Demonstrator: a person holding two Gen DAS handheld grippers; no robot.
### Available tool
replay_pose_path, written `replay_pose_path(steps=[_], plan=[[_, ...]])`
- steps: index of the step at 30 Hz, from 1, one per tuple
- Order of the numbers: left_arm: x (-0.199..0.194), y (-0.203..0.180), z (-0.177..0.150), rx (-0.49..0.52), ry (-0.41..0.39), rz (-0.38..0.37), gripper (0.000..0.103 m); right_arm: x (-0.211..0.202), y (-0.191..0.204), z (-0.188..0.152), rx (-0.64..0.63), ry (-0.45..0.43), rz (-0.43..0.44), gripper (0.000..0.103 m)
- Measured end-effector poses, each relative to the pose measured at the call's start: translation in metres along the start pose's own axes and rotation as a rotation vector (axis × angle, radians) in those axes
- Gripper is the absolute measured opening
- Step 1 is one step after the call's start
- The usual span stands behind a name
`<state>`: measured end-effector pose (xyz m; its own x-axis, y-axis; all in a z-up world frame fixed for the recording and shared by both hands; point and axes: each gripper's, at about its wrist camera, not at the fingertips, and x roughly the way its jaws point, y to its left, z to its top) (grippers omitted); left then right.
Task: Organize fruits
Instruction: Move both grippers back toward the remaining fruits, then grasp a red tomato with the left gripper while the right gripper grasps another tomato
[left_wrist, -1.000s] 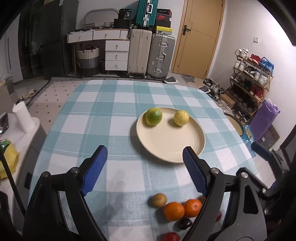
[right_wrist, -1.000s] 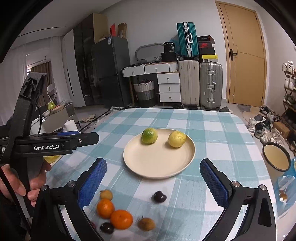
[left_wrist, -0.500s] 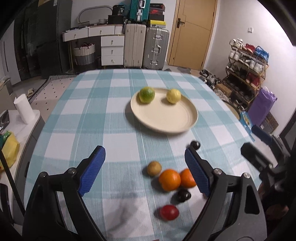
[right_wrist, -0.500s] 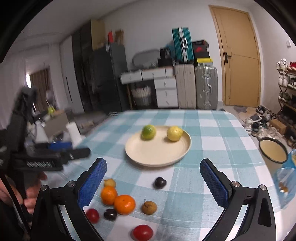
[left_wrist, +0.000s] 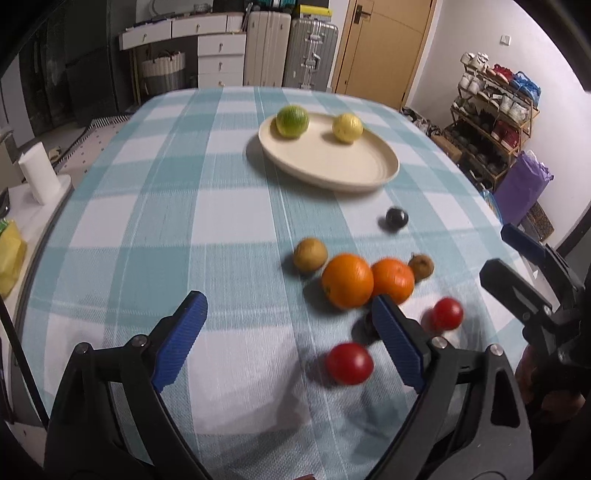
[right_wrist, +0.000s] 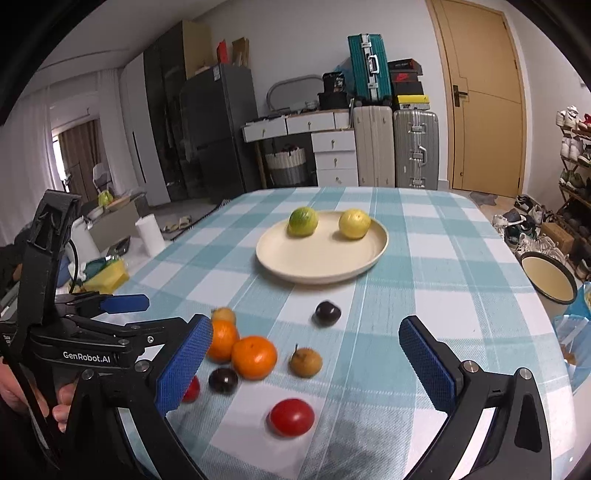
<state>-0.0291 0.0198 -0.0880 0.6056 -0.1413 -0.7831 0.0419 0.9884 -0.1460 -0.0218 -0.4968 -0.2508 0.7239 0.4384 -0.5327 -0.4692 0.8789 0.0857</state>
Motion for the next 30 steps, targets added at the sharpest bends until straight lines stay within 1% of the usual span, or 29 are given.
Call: replay_pose_path(steps=[1,3,4,9,13,16,20,23,25,27,28,29,30], plan=[[0.001,0.0,-0.003,0.002,0.009,-0.007,0.092,0.001,0.001,-0.002,-0.003,0.004,-0.002,0.103],[0.005,-0.001,-0.009,0.009,0.027,-0.008,0.102,0.001,0.001,-0.007,0.0,0.012,-0.007,0.103],[0.006,-0.002,-0.013,0.01,0.031,0.0,0.102,0.001,0.0,-0.009,0.005,0.016,-0.008,0.103],[0.012,-0.012,-0.025,0.056,0.066,-0.019,0.102,0.002,-0.007,-0.017,0.045,0.042,0.0,0.103],[0.016,-0.014,-0.028,0.057,0.076,-0.022,0.102,0.003,-0.012,-0.02,0.065,0.048,-0.001,0.103],[0.019,-0.015,-0.029,0.068,0.081,0.011,0.102,0.004,-0.012,-0.023,0.067,0.056,0.0,0.103],[0.022,-0.017,-0.031,0.085,0.084,-0.004,0.102,0.005,-0.012,-0.026,0.065,0.064,-0.001,0.103],[0.018,-0.018,-0.031,0.086,0.063,-0.038,0.1,0.006,-0.012,-0.029,0.065,0.071,-0.004,0.103],[0.015,-0.017,-0.03,0.084,0.043,-0.059,0.094,0.006,-0.012,-0.03,0.072,0.075,0.001,0.103],[0.014,-0.018,-0.031,0.095,0.047,-0.065,0.076,0.007,-0.013,-0.032,0.077,0.081,0.007,0.103],[0.015,-0.018,-0.032,0.096,0.057,-0.079,0.072,0.008,-0.014,-0.032,0.078,0.084,0.009,0.103],[0.016,-0.017,-0.032,0.092,0.068,-0.101,0.064,0.009,-0.014,-0.033,0.079,0.088,0.01,0.103],[0.017,-0.017,-0.032,0.087,0.074,-0.116,0.062,0.009,-0.014,-0.033,0.08,0.09,0.012,0.103]])
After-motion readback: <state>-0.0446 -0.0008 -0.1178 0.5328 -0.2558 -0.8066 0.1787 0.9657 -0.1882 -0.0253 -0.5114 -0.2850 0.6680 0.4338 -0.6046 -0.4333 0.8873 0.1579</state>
